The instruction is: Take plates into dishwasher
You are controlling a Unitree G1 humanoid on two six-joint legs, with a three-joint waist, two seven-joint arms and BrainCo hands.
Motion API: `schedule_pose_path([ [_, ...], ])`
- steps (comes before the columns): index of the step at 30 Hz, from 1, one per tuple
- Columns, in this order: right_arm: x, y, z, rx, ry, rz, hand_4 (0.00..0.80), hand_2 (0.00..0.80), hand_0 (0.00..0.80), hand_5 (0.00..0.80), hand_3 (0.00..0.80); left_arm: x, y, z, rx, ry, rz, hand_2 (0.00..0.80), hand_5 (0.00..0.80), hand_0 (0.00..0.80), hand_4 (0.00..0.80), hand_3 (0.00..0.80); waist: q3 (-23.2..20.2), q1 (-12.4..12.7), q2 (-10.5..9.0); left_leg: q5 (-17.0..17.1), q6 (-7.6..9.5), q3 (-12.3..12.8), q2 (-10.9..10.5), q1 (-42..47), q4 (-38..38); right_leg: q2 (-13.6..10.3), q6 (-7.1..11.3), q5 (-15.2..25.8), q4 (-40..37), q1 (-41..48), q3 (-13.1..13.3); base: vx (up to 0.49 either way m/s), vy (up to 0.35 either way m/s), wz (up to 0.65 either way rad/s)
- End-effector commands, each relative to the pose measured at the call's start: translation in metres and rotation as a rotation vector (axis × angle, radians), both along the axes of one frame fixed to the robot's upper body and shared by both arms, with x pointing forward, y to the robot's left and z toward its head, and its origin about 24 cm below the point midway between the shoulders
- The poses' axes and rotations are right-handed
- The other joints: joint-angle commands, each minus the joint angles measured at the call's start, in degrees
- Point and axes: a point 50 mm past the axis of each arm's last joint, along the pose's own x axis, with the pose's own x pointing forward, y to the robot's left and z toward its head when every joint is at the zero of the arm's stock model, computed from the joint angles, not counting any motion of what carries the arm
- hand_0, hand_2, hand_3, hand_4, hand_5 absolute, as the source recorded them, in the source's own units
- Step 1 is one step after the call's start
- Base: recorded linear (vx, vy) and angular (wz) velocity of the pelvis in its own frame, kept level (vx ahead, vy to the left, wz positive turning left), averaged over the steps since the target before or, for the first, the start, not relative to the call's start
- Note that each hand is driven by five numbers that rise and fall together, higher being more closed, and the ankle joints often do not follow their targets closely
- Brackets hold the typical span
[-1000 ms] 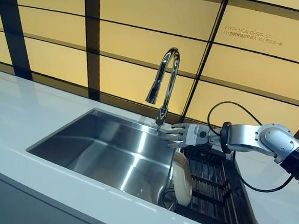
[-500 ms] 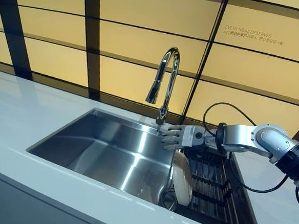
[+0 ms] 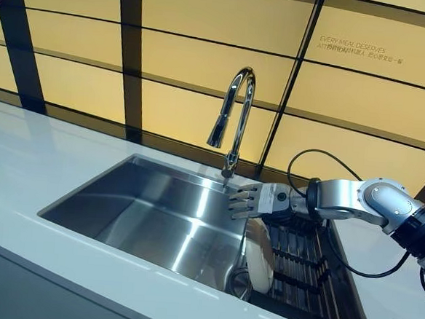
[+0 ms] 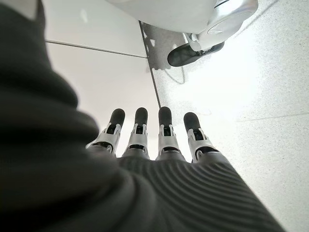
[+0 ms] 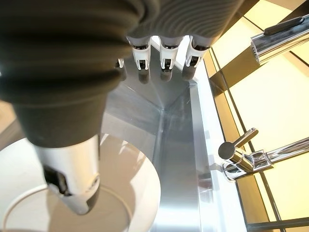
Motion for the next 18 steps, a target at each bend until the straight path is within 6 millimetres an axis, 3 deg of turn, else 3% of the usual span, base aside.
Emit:
schedule_pose_path([
  [1,-0.002,-0.004,0.003,0.038,0.028,-0.016,0.000,0.000,0.000,0.000,0.000,0.005,0.005,0.002,0.029,0.009,-0.067,0.000,0.000,0.000,0.000,0.000,0.55,1.86,-2.41,-2.33,1.91,2.47,-2.81,-0.63,-0.25,-0.42,4.18,-4.37,0.17,4.41,-2.66,0.000,0.000,0.00],
  [18,-0.006,-0.006,-0.019,0.065,0.109,-0.025,0.000,0.000,0.000,0.000,0.000,0.004,0.008,0.002,0.041,0.010,-0.057,0.000,0.000,0.000,0.000,0.000,1.24,1.67,-2.92,-2.60,2.07,2.64,-2.75,-0.36,-0.25,-0.30,4.13,-4.24,0.17,4.47,-2.52,0.000,0.000,0.00],
])
